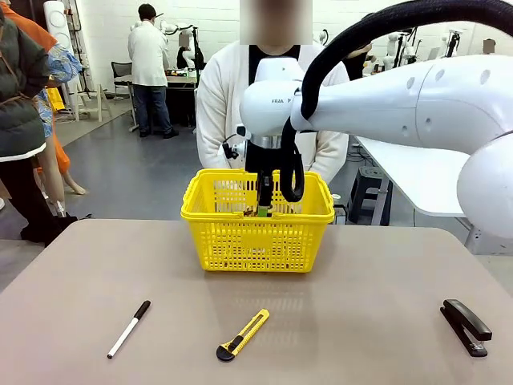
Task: Place the items the person wants into the basket.
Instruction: Pick up the item the person points to and place it in the Market Basket.
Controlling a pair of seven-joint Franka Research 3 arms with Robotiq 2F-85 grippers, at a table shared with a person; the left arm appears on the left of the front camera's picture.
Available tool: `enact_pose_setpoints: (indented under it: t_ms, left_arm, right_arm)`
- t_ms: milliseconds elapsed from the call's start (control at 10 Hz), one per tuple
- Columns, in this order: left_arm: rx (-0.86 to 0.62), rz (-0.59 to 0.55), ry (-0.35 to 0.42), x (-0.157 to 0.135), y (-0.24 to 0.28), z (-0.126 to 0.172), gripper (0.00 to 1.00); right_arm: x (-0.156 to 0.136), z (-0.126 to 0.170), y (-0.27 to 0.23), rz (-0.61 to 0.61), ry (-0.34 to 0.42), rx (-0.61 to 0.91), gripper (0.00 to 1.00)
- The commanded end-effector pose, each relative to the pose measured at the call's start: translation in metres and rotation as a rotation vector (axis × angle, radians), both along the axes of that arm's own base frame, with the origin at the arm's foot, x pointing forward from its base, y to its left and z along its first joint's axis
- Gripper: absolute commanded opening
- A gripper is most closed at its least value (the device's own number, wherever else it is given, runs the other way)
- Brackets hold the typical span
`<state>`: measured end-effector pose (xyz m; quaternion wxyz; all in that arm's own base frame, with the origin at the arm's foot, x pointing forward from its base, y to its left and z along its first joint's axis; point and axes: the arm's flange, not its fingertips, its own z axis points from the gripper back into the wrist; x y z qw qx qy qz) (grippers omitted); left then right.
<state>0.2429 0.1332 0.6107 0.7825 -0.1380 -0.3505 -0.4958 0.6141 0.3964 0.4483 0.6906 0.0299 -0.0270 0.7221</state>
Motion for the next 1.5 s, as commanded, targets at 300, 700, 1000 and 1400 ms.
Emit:
enact_pose_setpoints:
  t_ms: [300,700,1000,1400]
  left_arm:
    - [0.006,0.016,0.007,0.001,-0.001,0.000,1.00]
    - [0.006,0.016,0.007,0.001,-0.001,0.000,1.00]
    - [0.006,0.016,0.007,0.001,-0.001,0.000,1.00]
    - [0.006,0.016,0.007,0.001,-0.001,0.000,1.00]
  right_arm:
    - [0.025,-0.042,0.008,-0.007,0.096,0.021,0.64]
    - [0.026,-0.042,0.010,-0.009,0.105,0.004,1.00]
    - [0.027,-0.042,0.011,-0.006,0.111,-0.002,1.00]
    - [0.025,-0.041,0.012,-0.006,0.111,-0.006,1.00]
